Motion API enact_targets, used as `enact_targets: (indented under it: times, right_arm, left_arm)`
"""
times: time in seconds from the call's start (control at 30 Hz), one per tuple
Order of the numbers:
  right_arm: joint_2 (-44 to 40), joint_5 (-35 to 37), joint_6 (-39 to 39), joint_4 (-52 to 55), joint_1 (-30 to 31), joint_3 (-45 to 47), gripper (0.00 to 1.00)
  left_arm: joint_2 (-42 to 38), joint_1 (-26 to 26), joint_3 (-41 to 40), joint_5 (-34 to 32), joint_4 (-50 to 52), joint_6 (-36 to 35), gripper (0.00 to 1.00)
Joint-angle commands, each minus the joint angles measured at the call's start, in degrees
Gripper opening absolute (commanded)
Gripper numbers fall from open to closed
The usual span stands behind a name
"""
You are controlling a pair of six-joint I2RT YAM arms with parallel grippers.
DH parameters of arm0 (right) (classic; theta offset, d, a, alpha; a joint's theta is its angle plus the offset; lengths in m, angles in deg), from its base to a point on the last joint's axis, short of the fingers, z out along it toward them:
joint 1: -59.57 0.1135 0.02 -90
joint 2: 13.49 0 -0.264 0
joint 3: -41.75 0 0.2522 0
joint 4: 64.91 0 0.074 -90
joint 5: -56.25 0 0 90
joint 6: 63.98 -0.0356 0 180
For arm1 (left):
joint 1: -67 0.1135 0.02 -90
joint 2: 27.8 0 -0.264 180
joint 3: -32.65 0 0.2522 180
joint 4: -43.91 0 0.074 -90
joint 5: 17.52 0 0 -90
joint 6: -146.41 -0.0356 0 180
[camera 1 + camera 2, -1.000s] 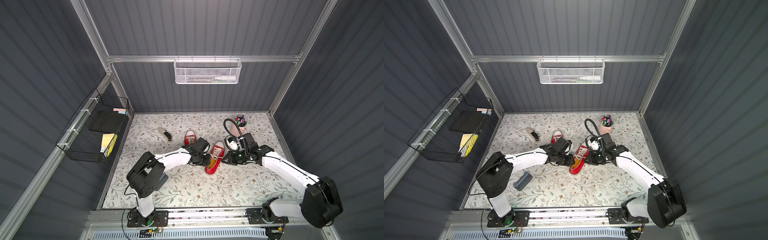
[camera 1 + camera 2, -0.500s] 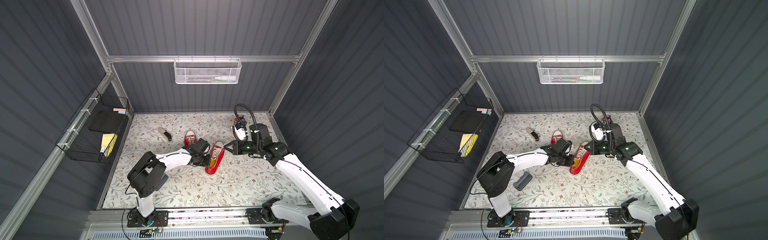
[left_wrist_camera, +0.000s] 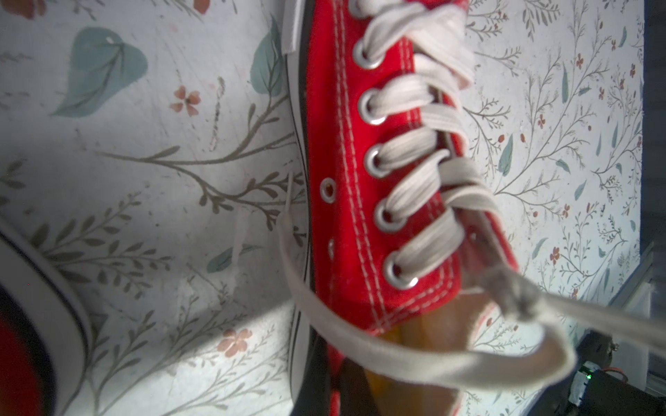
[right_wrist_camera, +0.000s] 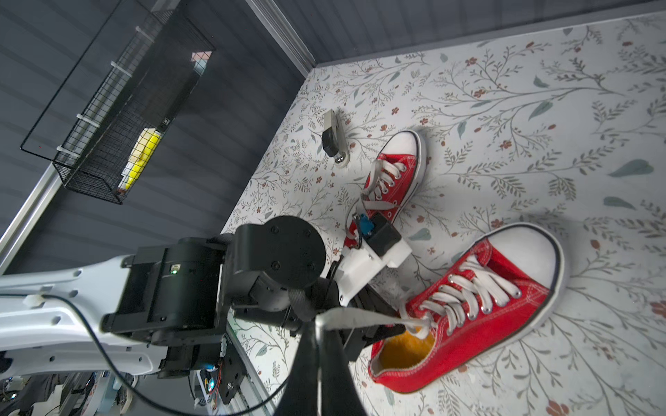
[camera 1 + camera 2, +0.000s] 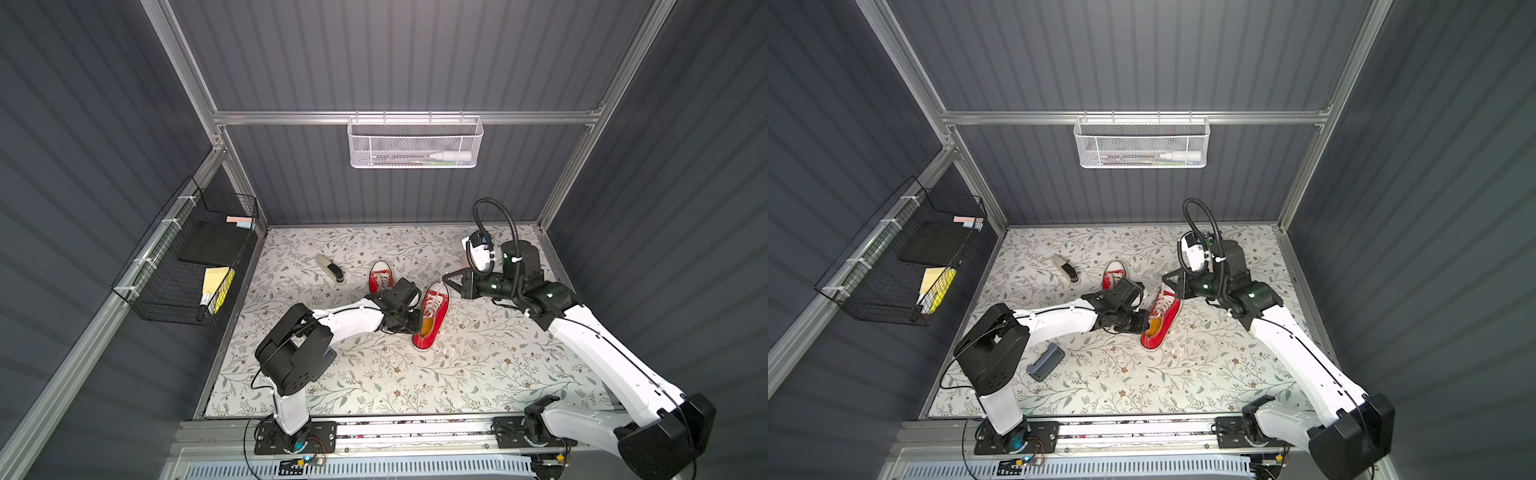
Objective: Remove the insole from the shoe
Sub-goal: Untie the shoelace on the shoe.
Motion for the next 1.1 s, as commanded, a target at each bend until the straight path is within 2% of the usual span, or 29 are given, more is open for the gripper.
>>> enact_targets:
  times: [0.0,0.37,0.67,0.83,0.9,0.93,1.0,1.07]
  right_arm:
    - [3.73,-0.91,-0.47,-8.2,0.1,-1.78,0.0]
    - [16.21,1.0,-4.1,-18.33,0.1,-6.4,0.0]
    - [22.09,0.72,-2.84,-18.55,0.1,-16.12,0.0]
    - [25.35,-0.21,-2.43,-17.89,0.18,-16.07,0.0]
    - [26.59,0.2,-2.32,-16.6,0.27,-14.57,0.0]
    - [26.96,0.78,-2.31,-16.08,0.27,-13.68,0.05]
    - [27.14,2.67,-2.68,-14.45,0.27,-11.53,0.26]
    - [26.4,4.84,-2.33,-11.81,0.23,-10.14,0.41]
  left_arm:
    - [1.31,-0.93,-0.77,-0.53,-2.41,1.86,0.06]
    - [1.04,-2.84,-2.94,-1.92,-4.8,5.38,0.04]
    - [0.89,-3.2,-4.13,-2.66,-5.13,6.35,0.03]
    - [0.65,-3.27,-4.11,-2.97,-5.21,6.37,0.04]
    - [0.37,-3.33,-4.11,-3.42,-5.16,6.4,0.1]
    - [0.13,-3.3,-4.1,-3.6,-5.21,6.46,0.11]
    - [-0.2,-3.34,-4.1,-4.08,-5.3,6.47,0.17]
    - [-0.44,-3.34,-4.07,-4.48,-5.39,6.56,0.26]
